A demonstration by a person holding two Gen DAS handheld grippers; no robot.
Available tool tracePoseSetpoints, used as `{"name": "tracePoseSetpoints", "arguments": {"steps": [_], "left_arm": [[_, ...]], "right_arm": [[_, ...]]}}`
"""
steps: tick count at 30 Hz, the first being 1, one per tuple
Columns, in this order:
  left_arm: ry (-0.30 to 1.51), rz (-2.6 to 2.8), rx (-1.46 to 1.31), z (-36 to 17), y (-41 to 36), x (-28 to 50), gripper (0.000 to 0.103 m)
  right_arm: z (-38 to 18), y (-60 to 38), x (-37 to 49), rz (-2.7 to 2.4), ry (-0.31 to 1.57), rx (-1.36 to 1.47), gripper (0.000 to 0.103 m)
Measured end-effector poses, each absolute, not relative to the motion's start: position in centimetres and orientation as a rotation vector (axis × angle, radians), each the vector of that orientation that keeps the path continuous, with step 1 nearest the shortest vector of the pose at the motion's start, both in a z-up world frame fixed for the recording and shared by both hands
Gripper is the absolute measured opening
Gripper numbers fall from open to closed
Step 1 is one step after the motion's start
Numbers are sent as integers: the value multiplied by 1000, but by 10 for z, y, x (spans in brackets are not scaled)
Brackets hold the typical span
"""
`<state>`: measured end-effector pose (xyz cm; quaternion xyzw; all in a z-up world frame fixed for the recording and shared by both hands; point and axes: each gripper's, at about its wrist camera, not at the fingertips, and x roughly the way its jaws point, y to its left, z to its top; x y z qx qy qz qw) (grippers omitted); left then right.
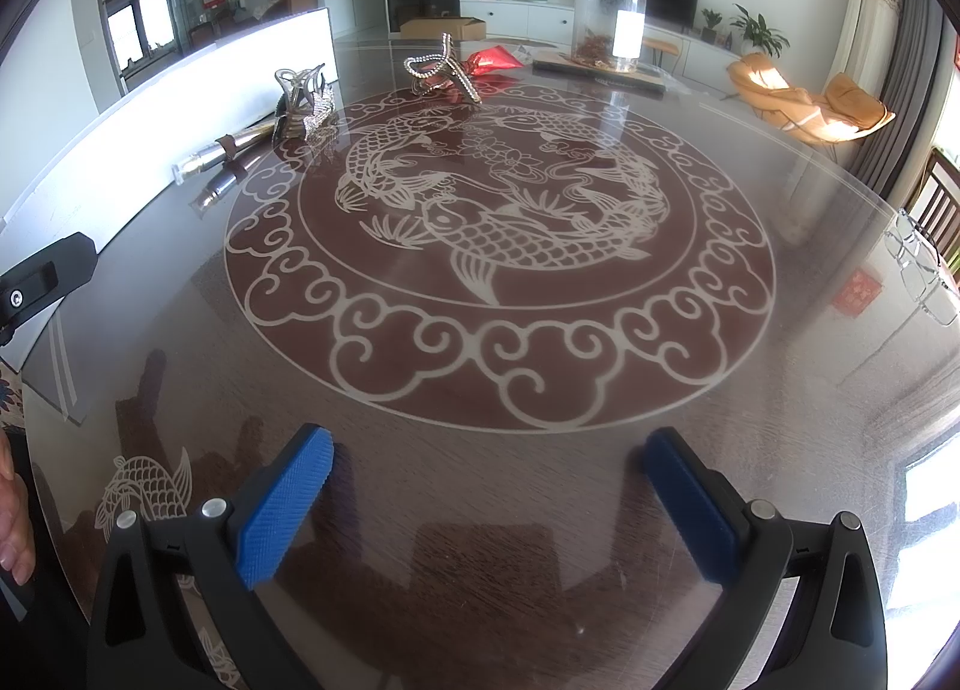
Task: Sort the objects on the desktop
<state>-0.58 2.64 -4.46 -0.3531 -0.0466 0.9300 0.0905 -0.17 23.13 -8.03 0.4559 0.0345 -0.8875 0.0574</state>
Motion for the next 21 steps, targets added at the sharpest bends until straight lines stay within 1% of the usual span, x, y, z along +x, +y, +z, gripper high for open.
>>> {"name": "tracePoseSetpoints", "arguments": {"steps": [21], "left_arm": [[-141,2765,-1049,-44,25,-7,103]], "right_arm": [[-80,231,-2,-2691,105,1382,103]]}}
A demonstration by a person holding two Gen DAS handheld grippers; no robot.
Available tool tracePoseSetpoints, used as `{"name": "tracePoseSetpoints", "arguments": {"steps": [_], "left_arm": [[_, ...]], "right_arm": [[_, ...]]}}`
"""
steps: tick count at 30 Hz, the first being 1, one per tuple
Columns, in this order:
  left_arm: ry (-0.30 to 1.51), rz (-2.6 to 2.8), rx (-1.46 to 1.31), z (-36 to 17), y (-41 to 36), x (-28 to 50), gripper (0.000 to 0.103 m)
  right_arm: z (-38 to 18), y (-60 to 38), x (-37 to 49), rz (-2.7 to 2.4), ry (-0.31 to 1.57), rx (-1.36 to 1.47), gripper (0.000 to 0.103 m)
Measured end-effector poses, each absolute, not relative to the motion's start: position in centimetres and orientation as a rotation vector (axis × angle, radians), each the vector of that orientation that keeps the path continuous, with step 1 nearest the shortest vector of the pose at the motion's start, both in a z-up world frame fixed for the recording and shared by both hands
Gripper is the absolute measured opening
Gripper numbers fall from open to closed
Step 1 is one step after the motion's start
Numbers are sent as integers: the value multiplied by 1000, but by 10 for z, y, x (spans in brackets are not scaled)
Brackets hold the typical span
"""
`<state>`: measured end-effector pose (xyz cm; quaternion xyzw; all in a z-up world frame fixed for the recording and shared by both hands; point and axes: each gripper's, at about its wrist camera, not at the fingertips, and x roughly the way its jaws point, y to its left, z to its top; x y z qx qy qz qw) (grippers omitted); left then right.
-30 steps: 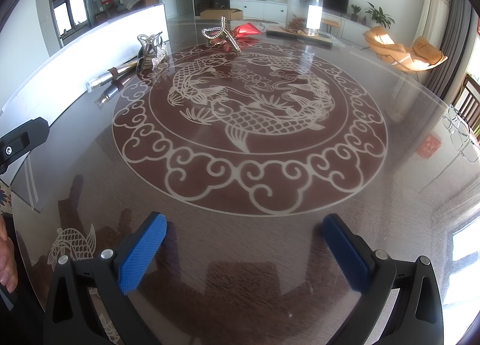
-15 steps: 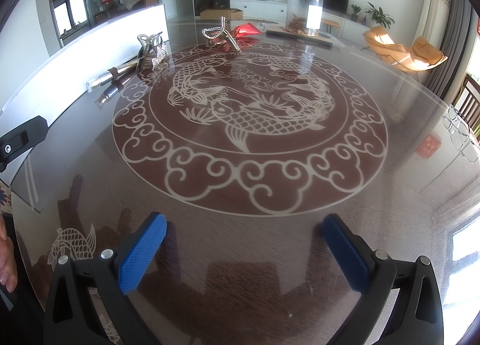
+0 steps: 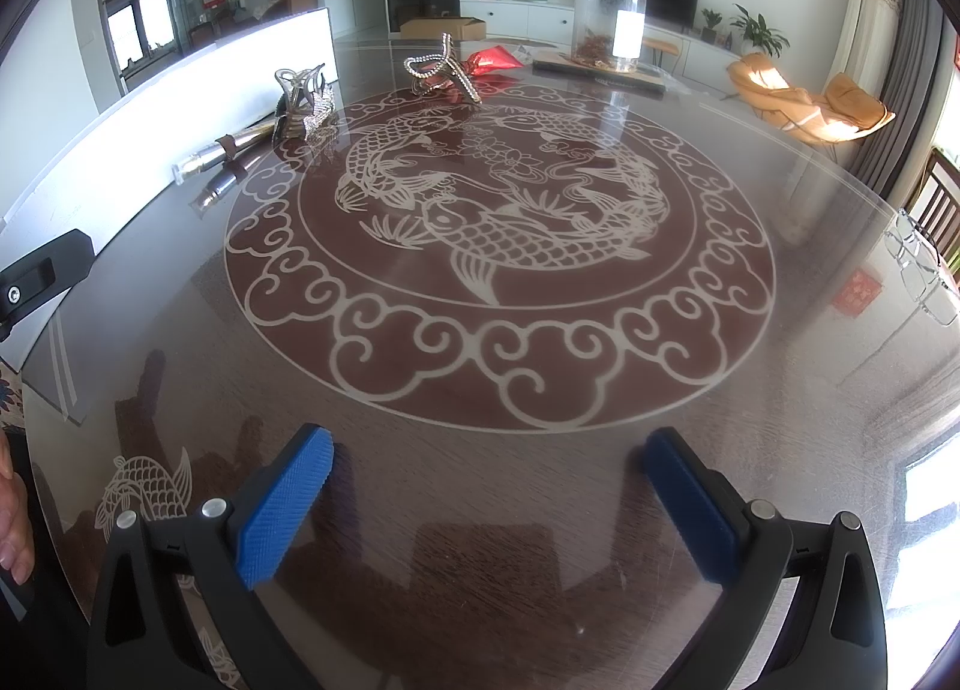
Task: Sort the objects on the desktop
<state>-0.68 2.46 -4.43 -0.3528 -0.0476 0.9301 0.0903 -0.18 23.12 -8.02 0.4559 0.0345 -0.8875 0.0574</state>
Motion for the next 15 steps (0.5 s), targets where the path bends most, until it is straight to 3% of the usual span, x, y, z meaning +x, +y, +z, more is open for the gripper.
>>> {"name": "tracePoseSetpoints", "arguments": {"steps": [15], "left_arm": [[-138,2767,-1048,-43,24,-10,103]], "right_arm": [[-81,232,-2,-2691,104,1382,103]]}}
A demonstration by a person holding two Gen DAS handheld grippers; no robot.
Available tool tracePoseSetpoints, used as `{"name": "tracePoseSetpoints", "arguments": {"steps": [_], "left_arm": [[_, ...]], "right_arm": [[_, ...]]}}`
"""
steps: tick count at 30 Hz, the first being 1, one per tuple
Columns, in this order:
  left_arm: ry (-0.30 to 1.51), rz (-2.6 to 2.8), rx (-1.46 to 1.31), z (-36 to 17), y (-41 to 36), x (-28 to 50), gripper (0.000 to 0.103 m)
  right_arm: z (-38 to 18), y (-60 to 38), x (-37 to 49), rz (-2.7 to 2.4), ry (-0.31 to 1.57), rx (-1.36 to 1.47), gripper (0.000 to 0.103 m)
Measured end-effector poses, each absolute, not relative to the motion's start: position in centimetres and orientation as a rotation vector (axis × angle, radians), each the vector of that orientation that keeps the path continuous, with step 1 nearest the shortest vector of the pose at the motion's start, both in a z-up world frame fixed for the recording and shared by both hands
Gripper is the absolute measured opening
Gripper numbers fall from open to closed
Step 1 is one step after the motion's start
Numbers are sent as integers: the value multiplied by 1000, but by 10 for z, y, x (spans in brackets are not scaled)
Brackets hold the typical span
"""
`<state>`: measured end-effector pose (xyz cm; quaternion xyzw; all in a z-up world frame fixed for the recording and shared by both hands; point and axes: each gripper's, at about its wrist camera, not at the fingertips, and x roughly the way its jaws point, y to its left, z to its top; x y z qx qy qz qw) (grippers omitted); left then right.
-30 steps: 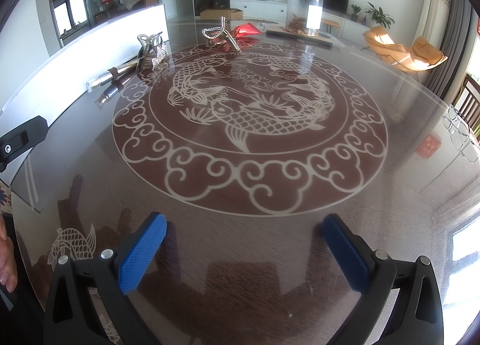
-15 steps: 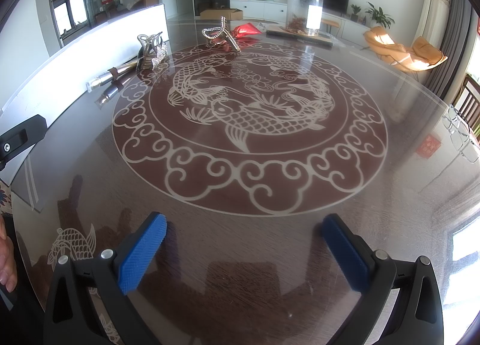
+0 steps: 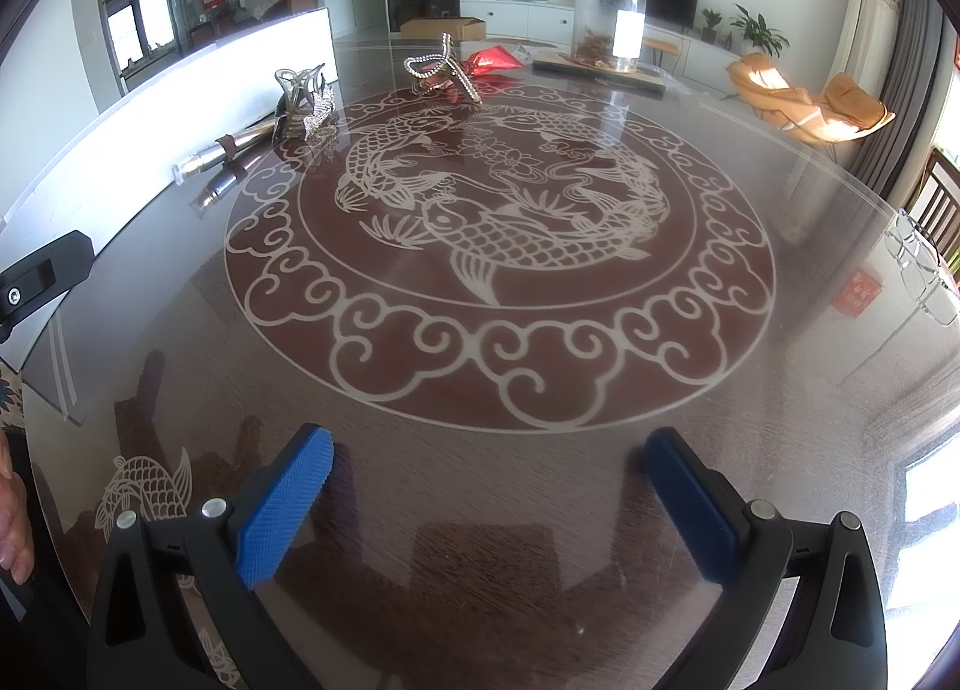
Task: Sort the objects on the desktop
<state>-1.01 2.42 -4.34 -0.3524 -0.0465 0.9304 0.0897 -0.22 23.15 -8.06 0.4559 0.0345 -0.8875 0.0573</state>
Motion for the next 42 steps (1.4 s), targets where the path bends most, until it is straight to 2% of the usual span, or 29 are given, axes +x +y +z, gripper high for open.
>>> {"name": "tracePoseSetpoints", "arguments": {"steps": [23,32,34,38,42], "left_arm": [[-136,2761,-1042,-44,27,-8,103],[-232,2728,-1078,-42,12,-14,103],[-177,2748,-1072,-37,8,-29,103],[86,2842,-1094,-32,4,-84,103],[139,2812,-1205,-45,0,-140,103]], "right_arm": [[-80,231,-2,-2691,104,1382,103],[-80,231,-2,-2691,104,1382,103],[-80,231,-2,-2691,105,1382,103],[-80,231,-2,-2691,104,1382,103],[-80,231,-2,-2691,104,1382,103]]}}
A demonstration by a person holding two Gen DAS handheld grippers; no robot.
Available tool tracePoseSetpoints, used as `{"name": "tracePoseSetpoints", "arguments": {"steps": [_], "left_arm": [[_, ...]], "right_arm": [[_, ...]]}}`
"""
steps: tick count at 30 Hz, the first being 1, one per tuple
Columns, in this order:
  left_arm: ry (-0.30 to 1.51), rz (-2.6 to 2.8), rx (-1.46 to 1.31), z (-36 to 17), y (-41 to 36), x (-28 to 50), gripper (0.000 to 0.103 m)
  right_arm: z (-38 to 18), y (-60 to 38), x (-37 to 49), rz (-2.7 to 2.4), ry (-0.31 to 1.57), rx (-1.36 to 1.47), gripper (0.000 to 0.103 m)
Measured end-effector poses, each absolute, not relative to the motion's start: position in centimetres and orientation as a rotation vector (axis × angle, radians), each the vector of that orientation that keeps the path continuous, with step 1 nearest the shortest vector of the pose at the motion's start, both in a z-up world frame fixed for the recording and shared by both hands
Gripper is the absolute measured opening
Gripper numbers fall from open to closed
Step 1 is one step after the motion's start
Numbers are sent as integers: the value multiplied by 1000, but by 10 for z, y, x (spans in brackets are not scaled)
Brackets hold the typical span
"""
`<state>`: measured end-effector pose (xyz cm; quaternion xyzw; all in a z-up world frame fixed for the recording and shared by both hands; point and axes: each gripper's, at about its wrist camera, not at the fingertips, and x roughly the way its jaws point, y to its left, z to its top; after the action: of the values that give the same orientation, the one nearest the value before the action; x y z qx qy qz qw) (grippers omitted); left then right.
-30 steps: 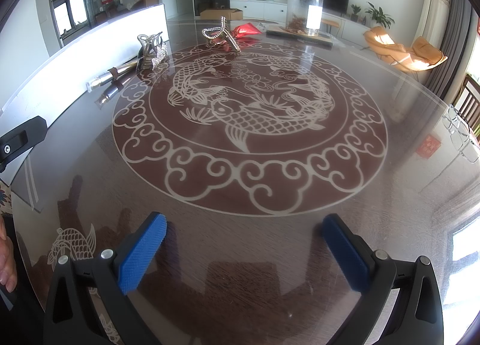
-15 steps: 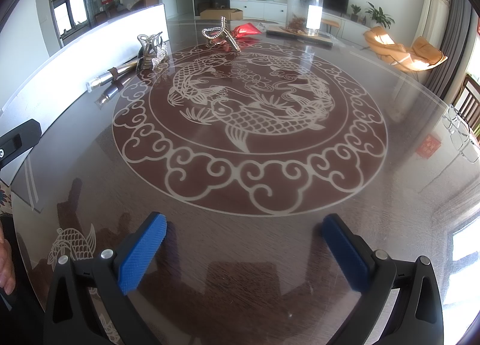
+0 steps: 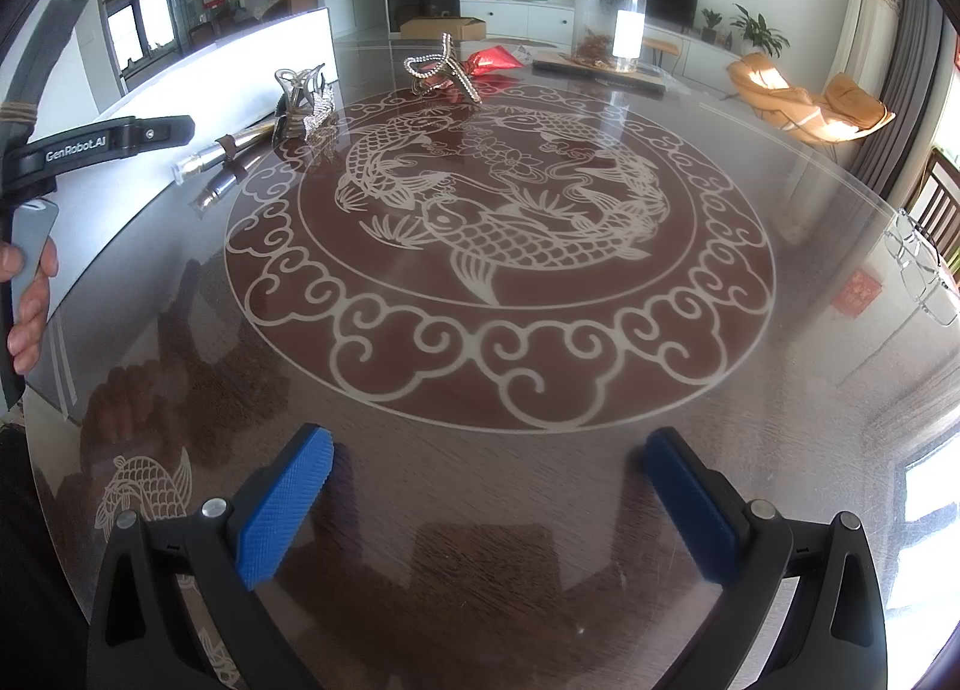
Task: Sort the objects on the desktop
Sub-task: 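Move the left tool forward toward the rhinestone bow clip and silver tube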
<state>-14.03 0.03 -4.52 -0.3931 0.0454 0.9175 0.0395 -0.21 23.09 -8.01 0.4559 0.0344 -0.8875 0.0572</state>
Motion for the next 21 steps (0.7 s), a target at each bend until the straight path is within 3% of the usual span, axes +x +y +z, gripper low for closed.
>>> {"name": "tracePoseSetpoints", "arguments": {"steps": [11,21], "left_arm": [[192,2740,-1237,-64,22,-174,103],[112,2682,-1309,-76,11,-190,103]], "right_arm": [[-80,231,-2,-2691,104,1383,103],[-80,231,-2,-2691,104,1383,103]]}}
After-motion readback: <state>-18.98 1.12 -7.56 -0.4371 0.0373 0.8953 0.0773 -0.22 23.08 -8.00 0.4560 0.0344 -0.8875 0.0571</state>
